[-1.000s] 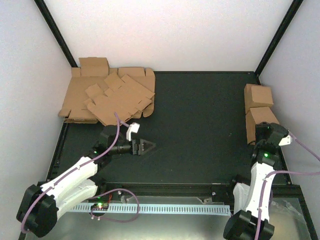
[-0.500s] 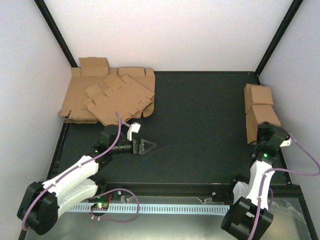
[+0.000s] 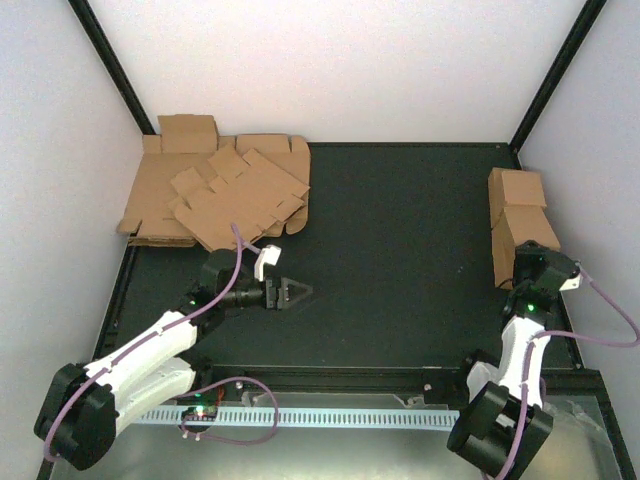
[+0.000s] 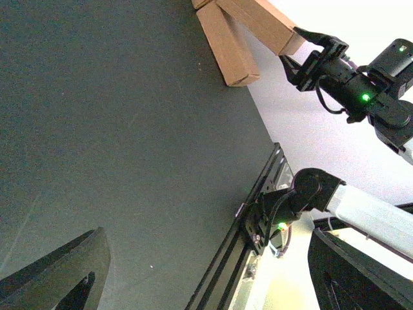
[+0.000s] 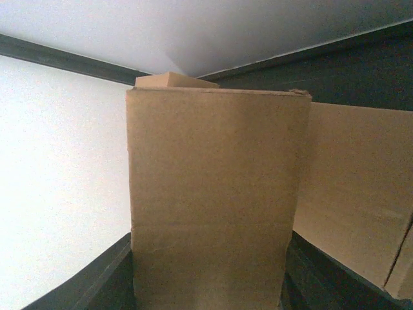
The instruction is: Fold the paper box
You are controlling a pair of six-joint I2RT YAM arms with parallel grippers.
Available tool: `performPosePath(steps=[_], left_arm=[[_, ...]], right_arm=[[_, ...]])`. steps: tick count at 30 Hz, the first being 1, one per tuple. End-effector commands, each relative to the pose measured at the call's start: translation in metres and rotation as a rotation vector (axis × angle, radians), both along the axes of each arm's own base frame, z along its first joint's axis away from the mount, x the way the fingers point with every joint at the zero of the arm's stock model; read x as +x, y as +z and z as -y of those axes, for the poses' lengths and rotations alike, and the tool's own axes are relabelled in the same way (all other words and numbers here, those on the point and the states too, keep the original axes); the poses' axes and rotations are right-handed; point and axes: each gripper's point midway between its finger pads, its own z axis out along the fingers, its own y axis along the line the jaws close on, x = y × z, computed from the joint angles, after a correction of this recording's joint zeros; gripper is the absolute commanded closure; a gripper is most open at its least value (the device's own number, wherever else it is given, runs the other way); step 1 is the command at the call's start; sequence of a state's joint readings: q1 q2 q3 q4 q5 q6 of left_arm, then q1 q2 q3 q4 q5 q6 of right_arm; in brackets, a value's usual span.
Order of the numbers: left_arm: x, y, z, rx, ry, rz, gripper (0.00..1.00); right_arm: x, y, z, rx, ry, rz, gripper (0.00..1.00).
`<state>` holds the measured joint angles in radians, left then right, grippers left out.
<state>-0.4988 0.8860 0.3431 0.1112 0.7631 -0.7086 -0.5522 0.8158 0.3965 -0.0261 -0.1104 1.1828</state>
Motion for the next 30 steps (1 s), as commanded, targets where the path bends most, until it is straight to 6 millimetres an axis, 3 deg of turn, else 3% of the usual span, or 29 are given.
performPosePath(steps=[1,3,12,16,21,30], left_arm=[[0.001,0.009,0.002,-0.023,-0.013,0.038,0.13],[0.001,0.009,0.002,-0.023,-0.014,0.038,0.13],[0.001,0.009,0.003,-0.023,-0.019,0.035,0.13],[0.001,0.009,0.003,-0.024,-0.020,0.030,0.13],[0.001,0.010,0.004,-0.026,-0.021,0.030,0.13],[0.002,0.010,0.005,-0.025,-0.027,0.024,0.13]], right_arm=[[-0.003,-0.013,0.002,0.014,-0.016,-0.024,0.62],[-0.005,-0.015,0.003,0.014,-0.022,-0.030,0.56],[-0.024,-0.027,0.008,0.016,-0.094,-0.125,0.08],[-0.033,-0.032,0.011,0.019,-0.112,-0.221,0.01],[-0.039,-0.039,0.008,0.021,-0.097,-0.287,0.01],[-0.054,-0.007,0.001,-0.124,0.011,-0.394,0.00]])
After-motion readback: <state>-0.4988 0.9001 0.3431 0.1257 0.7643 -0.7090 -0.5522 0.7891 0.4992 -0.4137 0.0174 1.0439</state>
